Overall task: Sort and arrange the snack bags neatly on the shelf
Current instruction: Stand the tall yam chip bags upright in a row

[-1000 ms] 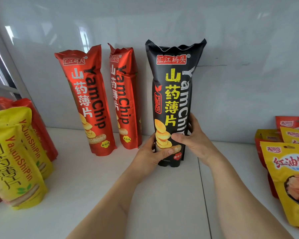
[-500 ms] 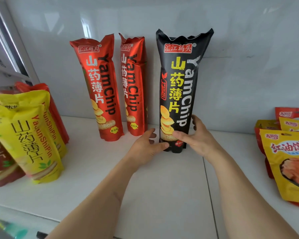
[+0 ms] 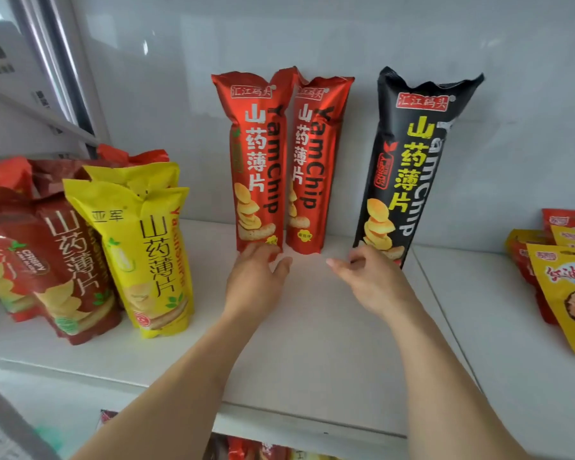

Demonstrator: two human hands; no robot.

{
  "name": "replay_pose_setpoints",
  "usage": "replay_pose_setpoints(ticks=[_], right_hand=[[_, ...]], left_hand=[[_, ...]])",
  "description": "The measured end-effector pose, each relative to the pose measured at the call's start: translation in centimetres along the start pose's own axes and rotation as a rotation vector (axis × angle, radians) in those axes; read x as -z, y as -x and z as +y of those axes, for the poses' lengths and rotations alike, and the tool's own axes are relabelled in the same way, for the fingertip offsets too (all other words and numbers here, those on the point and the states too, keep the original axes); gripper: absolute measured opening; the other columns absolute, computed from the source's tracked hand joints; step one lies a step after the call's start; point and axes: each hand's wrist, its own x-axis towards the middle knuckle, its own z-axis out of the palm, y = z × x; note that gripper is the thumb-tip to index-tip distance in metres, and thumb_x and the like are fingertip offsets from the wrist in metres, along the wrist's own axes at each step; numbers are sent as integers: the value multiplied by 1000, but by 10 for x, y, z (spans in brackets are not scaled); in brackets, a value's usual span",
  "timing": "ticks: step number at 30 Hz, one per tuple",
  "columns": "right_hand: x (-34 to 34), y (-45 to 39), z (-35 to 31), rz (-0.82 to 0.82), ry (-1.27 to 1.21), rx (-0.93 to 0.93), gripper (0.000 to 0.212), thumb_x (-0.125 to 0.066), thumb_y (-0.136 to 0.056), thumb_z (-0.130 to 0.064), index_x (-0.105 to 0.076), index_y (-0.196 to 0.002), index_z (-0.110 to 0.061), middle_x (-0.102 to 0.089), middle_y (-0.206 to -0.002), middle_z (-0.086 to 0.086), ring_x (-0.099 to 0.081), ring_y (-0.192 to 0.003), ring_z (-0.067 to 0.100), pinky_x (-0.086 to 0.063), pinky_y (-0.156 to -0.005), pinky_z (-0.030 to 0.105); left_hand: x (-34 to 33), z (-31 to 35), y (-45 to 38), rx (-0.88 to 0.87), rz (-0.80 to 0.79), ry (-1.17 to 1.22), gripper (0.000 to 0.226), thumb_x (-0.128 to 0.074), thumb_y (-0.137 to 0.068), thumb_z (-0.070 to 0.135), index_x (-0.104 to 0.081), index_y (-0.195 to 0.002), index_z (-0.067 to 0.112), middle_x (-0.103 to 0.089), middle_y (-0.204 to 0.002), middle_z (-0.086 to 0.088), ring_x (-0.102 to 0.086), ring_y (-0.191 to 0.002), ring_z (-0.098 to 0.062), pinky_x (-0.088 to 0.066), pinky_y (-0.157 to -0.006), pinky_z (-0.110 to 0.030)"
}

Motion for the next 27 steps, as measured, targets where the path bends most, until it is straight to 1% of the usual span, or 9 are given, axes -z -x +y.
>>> replay_pose_setpoints(ticks=[4, 8, 10, 12, 15, 18, 20, 22, 27], right_hand=[[-16, -19, -42, 83, -158, 114, 62, -63, -89, -54, -46, -138, -20, -60, -128, -6, -60, -110, 13, -45, -89, 29], [-25, -49, -68, 157, -319, 153, 60, -63, -82, -60, -46, -133, -34, -61, -128, -12, -62, -111, 10, -50, -99, 42], [-26, -59, -76, 189, -378, 160, 62, -63, -82, -60, -43, -135, -35, -53, -132, -13, -57, -115, 9, -43, -104, 35], [-27, -72, -80, 216, -424, 129, 71, -63, -89, -50, -31, -148, -25, -43, -142, -3, -48, -126, 16, -34, -98, 28], [-30, -90, -81, 238, -460, 84, 89, -65, -88, -52, -15, -155, -22, -29, -156, 2, -37, -140, 23, -37, -105, 39], [-36, -108, -79, 249, -507, 114, 74, -69, -82, -55, -35, -143, -31, -49, -141, -1, -53, -126, 21, -46, -97, 38], [-40, -118, -78, 264, -530, 148, 65, -72, -76, -56, -44, -131, -35, -57, -128, -4, -61, -112, 17, -51, -92, 38], [-43, -127, -75, 274, -557, 155, 64, -73, -75, -56, -45, -129, -37, -59, -124, -6, -62, -108, 15, -52, -93, 40], [-49, -138, -64, 257, -634, 133, 56, -70, -84, -48, -46, -132, -31, -65, -118, -12, -63, -107, 14, -52, -96, 46]], left_hand=[[3, -13, -9, 134, 185, 127, 55, -69, -89, 34, -50, -137, 13, -43, -144, -5, -44, -132, -26, -42, -108, -41], [-5, -19, -26, 257, 169, 244, 91, -76, -83, 44, -26, -153, 14, -22, -161, -5, -25, -147, -26, -30, -118, -44], [-10, -24, -32, 279, 149, 307, 101, -77, -80, 48, -19, -156, 15, -19, -163, -6, -21, -150, -27, -29, -119, -47], [-13, -28, -41, 292, 147, 350, 106, -79, -78, 49, -17, -157, 17, -20, -164, -5, -21, -150, -27, -29, -119, -49], [-17, -30, -57, 292, 154, 381, 113, -83, -71, 53, -16, -156, 22, -24, -162, -2, -25, -149, -26, -34, -117, -53], [-21, -32, -69, 286, 141, 423, 116, -80, -59, 65, -19, -153, 32, -35, -155, 2, -37, -143, -23, -43, -110, -55], [-26, -37, -73, 267, 122, 471, 109, -78, -54, 68, -28, -146, 39, -48, -143, 9, -50, -131, -18, -50, -103, -52], [-28, -41, -76, 242, 97, 514, 97, -81, -56, 62, -34, -139, 43, -54, -133, 14, -57, -122, -14, -54, -98, -48], [-28, -50, -79, 188, 53, 580, 83, -87, -67, 46, -42, -136, 43, -59, -131, 16, -60, -117, -7, -54, -94, -35]])
